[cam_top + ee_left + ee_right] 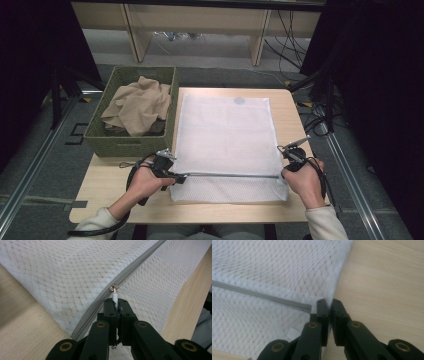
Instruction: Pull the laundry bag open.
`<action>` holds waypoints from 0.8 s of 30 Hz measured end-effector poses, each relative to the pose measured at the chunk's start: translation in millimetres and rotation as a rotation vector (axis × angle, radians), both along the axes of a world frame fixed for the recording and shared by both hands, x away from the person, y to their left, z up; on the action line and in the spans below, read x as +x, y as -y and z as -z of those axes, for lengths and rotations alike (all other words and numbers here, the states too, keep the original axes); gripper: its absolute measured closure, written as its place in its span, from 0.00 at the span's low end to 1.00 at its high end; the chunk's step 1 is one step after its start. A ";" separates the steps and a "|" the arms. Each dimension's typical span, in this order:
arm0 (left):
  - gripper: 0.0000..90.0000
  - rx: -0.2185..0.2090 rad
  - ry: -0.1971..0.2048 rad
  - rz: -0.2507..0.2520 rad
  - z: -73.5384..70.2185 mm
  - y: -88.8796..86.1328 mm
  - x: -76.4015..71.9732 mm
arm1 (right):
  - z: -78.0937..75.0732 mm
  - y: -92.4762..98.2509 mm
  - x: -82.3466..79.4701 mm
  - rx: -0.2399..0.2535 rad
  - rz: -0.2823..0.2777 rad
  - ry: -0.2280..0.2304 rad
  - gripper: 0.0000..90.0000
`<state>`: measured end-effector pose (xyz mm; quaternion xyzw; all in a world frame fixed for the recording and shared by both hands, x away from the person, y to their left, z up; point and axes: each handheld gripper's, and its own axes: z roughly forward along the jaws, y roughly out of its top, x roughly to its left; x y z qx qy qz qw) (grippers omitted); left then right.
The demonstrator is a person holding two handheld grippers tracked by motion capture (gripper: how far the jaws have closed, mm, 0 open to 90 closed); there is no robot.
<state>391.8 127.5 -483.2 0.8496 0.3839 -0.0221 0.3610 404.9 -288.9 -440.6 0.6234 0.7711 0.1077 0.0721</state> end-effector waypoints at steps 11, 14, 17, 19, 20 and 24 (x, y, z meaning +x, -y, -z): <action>0.96 0.007 -0.004 -0.003 -1.1 -5.5 -0.5 | 1.4 0.9 -0.4 -0.001 -0.002 0.005 0.96; 0.96 -0.001 -0.007 -0.011 -0.7 -6.5 -0.9 | 1.1 1.2 -0.3 -0.003 -0.005 0.006 0.96; 0.96 0.006 -0.005 -0.006 -1.2 -8.1 -0.8 | 1.4 1.7 -0.1 -0.004 -0.011 0.009 0.96; 0.96 0.000 -0.006 -0.007 -1.3 -8.2 -0.8 | 1.3 1.7 0.0 -0.004 -0.011 0.008 0.96; 0.96 0.002 -0.005 -0.006 -1.5 -8.3 -0.7 | 1.1 1.4 -0.2 -0.001 -0.008 0.007 0.96; 0.96 -0.013 -0.009 -0.012 -0.9 -8.0 -0.8 | 1.2 1.8 -0.1 0.001 -0.010 0.006 0.96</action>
